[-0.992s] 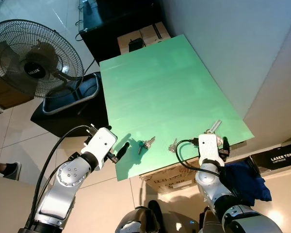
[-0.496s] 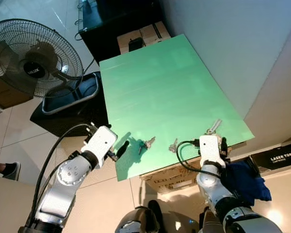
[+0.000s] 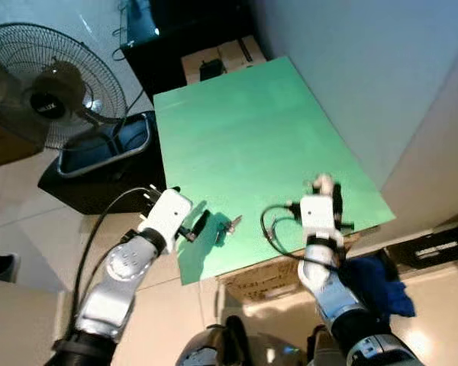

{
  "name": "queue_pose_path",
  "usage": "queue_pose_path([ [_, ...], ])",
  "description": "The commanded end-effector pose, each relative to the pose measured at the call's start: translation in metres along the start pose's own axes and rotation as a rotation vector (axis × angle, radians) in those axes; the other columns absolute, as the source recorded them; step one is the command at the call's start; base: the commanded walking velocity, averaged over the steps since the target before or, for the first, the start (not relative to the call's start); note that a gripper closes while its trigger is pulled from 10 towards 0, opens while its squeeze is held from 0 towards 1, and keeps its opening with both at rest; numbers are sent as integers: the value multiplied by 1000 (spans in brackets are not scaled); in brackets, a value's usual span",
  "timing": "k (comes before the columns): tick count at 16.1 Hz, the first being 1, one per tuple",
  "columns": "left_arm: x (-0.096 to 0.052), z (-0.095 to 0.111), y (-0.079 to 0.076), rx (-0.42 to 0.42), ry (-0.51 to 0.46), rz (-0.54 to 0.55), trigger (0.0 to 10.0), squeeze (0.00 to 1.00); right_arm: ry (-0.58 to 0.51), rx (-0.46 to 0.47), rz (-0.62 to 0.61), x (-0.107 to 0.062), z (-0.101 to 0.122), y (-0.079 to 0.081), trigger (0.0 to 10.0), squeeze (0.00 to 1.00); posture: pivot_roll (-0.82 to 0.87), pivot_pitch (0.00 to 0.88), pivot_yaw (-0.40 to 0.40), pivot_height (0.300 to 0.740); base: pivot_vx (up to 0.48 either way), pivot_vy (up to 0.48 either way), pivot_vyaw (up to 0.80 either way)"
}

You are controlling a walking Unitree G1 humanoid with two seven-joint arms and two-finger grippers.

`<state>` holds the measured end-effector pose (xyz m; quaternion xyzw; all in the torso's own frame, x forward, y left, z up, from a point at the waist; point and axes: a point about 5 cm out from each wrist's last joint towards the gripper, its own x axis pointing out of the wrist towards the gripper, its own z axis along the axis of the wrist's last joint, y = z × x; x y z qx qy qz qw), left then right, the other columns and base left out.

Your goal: Hang keys on a hook

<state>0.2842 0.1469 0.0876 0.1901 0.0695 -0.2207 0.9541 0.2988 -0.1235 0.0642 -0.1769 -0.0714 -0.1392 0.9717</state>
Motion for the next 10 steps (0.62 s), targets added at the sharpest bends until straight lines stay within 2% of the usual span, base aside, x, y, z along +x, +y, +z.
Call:
queue_pose_path([
  [1,0,-7,6,-26,22,42,10000,0,-25,52,44,-2,12,6,0,0,-101,108,177,740,0,0,0],
  [6,27,5,14,-55,-19,129,10000,0,-151,110,153,2,46,-4,0,0,-107,0,98,740,0,0,0],
  [10,36,8,28,-125,-18,180,10000,0,-99,122,190,9,43,-4,0,0,-85,0,100,740,0,0,0],
])
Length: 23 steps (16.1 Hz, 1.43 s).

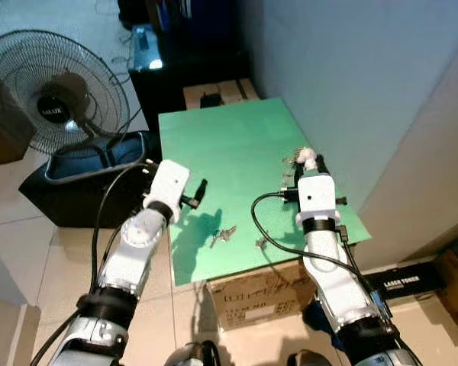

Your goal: Hang keys on a hook

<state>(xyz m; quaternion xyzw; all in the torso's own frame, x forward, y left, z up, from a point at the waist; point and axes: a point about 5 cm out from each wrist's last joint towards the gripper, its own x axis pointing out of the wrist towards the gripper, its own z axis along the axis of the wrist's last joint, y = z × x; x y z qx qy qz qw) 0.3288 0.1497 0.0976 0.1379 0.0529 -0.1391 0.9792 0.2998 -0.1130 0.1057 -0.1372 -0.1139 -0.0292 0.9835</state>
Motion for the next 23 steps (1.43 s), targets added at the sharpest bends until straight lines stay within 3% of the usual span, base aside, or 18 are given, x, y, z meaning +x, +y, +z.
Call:
queue_pose_path([
  [1,-1,-3,3,-28,5,15,10000,0,21,17,2,1,-1,-1,0,0,-79,0,102,740,0,0,0],
  [2,-2,-3,4,-96,-1,20,10000,0,23,2,17,0,-2,0,0,0,-74,0,99,740,0,0,0],
  [3,-3,-1,0,-241,-28,-21,10000,0,39,21,88,-1,-3,5,0,0,-75,0,98,740,0,0,0],
  [4,-7,6,-11,-299,-78,-160,10000,0,50,42,157,-3,-4,13,0,0,-75,0,99,740,0,0,0],
  [5,-13,11,-19,-256,-103,-294,10000,0,55,40,170,-3,-5,13,0,0,-71,0,100,740,0,0,0],
  [6,-19,10,-19,-203,-87,-354,10000,0,57,26,169,-2,-7,11,0,0,-65,0,106,740,0,0,0],
  [10,-17,-1,-1,-194,-47,-237,10000,0,71,2,133,7,-11,-4,0,0,-63,0,103,740,0,0,0],
  [14,-13,4,-1,-140,-47,-197,10000,0,120,37,148,1,-19,5,0,0,-59,0,100,740,0,0,0],
  [17,-10,5,-2,-148,-61,-156,10000,0,167,60,165,-5,-27,12,0,0,-57,0,94,740,0,0,0],
  [23,-6,5,-9,-143,-64,-139,10000,0,199,77,144,2,-31,9,0,0,-57,0,88,740,0,0,267],
])
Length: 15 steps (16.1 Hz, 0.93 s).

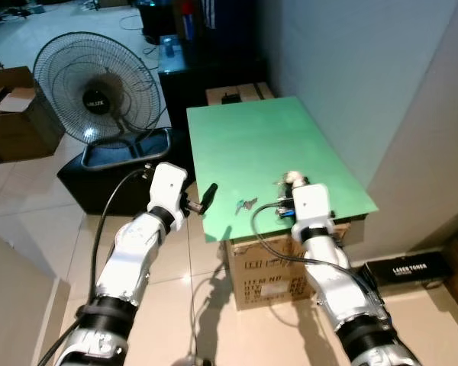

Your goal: Hang keys on a hook

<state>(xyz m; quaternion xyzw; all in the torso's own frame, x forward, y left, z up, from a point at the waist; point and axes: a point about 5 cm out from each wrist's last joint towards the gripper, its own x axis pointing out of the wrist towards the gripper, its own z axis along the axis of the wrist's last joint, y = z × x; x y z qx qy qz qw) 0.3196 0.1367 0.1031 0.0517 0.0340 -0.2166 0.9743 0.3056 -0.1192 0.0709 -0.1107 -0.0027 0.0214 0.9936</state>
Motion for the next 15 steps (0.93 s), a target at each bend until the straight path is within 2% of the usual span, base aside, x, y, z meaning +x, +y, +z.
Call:
queue_pose_path([
  [1,0,-3,4,11,17,24,10000,0,-9,18,12,4,5,4,0,0,-54,0,86,740,0,0,800],
  [3,-1,-6,1,-20,14,45,10000,0,-4,34,54,3,3,9,0,0,-50,0,83,740,0,0,800],
  [4,-3,-8,4,-91,0,88,10000,0,2,48,56,3,2,11,0,0,-47,0,77,740,0,0,794],
  [5,-5,-9,7,-133,-17,121,10000,0,10,79,36,2,1,10,0,0,-47,0,73,740,0,0,794],
  [7,-11,-2,17,-200,-108,199,10000,0,-53,84,-19,1,9,0,0,0,-44,0,42,740,0,0,794],
  [10,-14,3,19,-196,-164,252,10000,0,-70,60,-31,2,11,-8,0,0,-52,0,35,740,0,0,794],
  [13,-11,-1,22,-178,-137,279,10000,0,-80,46,-28,7,13,-11,0,0,-54,0,34,740,0,0,794],
  [15,-8,-5,17,-148,-97,269,10000,0,-70,45,-21,8,12,-11,0,0,-54,0,40,740,0,0,791],
])
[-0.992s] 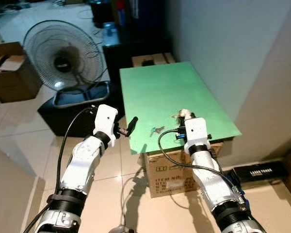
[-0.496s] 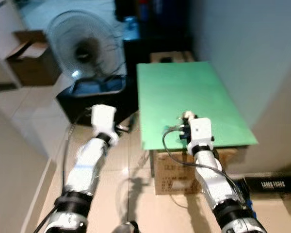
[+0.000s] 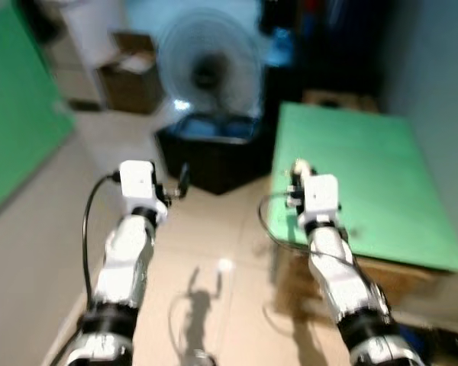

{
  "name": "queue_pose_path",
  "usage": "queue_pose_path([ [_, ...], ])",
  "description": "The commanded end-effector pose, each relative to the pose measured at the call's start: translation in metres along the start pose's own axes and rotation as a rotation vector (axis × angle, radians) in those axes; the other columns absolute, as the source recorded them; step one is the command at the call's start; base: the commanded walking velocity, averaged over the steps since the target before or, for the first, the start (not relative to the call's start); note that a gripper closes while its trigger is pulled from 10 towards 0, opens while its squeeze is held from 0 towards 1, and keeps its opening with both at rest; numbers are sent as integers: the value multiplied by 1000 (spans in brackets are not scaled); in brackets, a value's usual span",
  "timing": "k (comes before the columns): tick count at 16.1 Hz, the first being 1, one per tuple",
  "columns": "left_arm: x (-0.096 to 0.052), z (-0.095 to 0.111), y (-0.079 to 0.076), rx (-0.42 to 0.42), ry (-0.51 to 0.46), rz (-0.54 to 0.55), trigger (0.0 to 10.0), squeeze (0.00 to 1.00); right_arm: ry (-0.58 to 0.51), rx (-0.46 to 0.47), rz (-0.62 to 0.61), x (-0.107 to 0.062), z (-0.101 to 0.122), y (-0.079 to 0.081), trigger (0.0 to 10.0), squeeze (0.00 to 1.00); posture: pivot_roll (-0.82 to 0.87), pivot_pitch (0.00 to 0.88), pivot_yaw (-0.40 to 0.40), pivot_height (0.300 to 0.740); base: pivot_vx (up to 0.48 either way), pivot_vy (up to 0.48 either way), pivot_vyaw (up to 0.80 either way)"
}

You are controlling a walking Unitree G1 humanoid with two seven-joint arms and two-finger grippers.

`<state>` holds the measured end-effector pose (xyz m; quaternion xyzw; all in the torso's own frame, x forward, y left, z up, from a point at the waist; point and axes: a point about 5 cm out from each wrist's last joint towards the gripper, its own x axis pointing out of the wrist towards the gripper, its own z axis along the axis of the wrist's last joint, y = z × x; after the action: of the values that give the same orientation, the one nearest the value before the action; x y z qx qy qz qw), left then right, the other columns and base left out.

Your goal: Hang keys on a hook

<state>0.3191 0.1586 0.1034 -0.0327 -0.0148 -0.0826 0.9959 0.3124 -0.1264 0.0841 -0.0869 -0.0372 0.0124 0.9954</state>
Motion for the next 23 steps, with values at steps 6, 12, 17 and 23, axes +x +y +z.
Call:
queue_pose_path([
  [6,0,-11,-4,71,66,11,10000,0,21,-3,30,0,-5,3,0,0,-47,0,38,740,0,0,786],
  [12,2,-11,-3,158,76,48,10000,0,21,-6,49,2,-5,6,0,0,-37,0,34,740,0,0,773],
  [17,0,-15,2,173,69,103,10000,0,48,7,99,5,-8,15,0,0,1,0,8,740,0,0,763],
  [23,-2,-24,2,217,131,119,10000,0,68,-20,149,8,-9,27,0,0,25,0,-14,740,0,0,748],
])
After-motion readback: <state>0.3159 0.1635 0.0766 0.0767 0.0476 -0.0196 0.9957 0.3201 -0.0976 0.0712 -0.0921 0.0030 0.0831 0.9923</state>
